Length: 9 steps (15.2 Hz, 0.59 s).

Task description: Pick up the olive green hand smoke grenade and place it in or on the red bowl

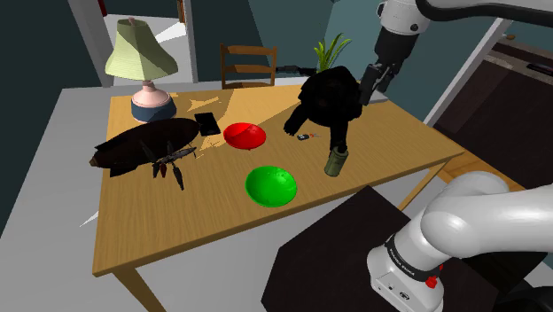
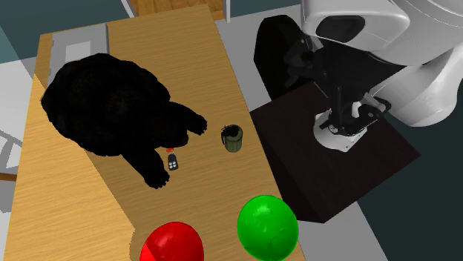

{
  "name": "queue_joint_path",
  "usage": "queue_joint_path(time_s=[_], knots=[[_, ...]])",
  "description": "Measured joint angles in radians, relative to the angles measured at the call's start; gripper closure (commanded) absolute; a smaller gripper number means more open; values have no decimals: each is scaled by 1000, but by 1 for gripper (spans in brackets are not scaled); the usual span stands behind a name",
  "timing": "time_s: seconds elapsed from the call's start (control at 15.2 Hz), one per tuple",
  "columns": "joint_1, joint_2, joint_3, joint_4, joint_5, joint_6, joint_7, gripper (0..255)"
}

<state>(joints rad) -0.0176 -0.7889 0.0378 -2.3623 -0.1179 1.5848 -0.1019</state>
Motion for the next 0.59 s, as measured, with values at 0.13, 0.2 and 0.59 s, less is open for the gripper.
queue_joint_path(time_s=[0.13, 0.2, 0.59], knots=[[-2, -2, -6, -15, -1, 15, -2, 0], [-5, 2, -15, -31, -3, 35, -4, 0], [-38, 48, -96, -170, -27, 236, -35, 0]])
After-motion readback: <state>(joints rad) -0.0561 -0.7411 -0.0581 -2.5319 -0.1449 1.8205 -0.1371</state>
